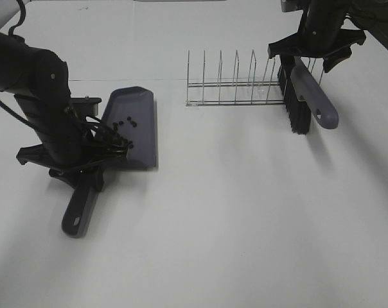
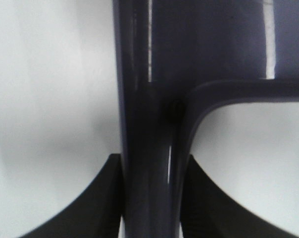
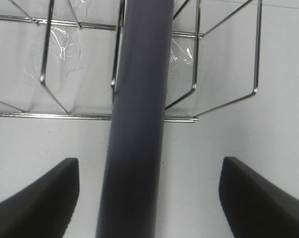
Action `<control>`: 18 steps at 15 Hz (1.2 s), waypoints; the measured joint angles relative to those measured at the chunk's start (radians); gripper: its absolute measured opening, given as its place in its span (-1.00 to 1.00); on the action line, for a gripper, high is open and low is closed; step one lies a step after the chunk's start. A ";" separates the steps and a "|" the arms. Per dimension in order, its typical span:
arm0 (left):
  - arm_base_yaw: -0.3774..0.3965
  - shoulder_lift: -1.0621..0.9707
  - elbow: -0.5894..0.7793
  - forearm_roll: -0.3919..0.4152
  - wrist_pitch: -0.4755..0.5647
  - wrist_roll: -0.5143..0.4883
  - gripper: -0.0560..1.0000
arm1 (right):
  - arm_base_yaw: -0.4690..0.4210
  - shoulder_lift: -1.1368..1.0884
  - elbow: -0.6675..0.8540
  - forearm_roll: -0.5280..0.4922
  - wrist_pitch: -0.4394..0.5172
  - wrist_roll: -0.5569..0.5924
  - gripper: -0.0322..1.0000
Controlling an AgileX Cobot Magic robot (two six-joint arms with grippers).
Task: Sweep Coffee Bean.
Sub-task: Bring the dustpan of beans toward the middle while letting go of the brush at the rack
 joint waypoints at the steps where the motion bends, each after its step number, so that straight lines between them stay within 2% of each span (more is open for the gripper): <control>1: 0.000 0.001 -0.015 -0.009 -0.011 0.001 -0.39 | 0.000 0.000 0.000 0.000 0.000 0.000 0.49; 4: 0.000 0.014 -0.027 -0.044 -0.024 0.038 -0.39 | 0.000 0.000 0.000 0.000 0.000 -0.001 0.49; 9: 0.000 0.044 -0.037 -0.152 0.035 0.132 -0.38 | 0.000 0.000 0.000 0.000 0.019 -0.001 0.49; 10: 0.000 0.044 -0.037 -0.153 0.037 0.133 -0.30 | 0.000 0.000 0.000 0.000 0.029 -0.001 0.49; 11: 0.000 0.044 -0.037 -0.156 0.042 0.133 -0.13 | 0.000 0.000 0.000 0.000 0.038 -0.001 0.49; 13: 0.000 0.034 -0.037 -0.157 0.051 0.133 0.30 | 0.000 0.000 0.000 0.000 0.066 -0.001 0.49; 17: 0.000 -0.010 -0.035 -0.147 0.053 0.134 0.44 | 0.000 -0.001 0.000 0.009 0.098 -0.001 0.49; 18: 0.000 -0.088 -0.035 -0.110 0.056 0.134 0.45 | 0.000 -0.015 0.000 0.011 0.123 -0.001 0.49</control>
